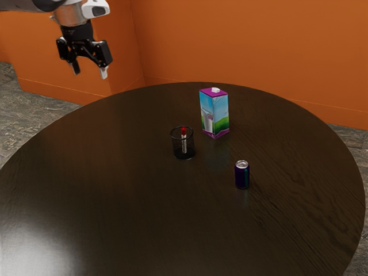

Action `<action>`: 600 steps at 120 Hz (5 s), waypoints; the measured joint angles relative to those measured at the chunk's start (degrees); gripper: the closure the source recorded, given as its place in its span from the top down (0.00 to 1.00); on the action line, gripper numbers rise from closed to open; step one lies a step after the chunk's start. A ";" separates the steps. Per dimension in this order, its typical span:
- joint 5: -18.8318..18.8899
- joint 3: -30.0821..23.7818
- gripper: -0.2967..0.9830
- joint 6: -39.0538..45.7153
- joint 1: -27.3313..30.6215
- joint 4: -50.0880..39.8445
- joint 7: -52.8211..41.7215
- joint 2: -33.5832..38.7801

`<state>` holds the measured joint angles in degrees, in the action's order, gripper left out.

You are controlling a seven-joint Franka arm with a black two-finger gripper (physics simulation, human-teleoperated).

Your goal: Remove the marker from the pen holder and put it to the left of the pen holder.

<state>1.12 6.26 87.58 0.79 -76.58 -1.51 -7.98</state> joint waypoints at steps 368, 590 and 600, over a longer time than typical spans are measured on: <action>-22.99 -13.20 0.40 26.20 6.33 19.66 48.09 -42.97; -13.32 -7.13 0.15 25.12 10.54 8.20 47.34 -27.43; -13.17 -7.16 0.15 30.09 10.54 8.14 44.98 -28.44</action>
<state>-12.05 -0.90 117.66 11.34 -68.44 43.47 -36.42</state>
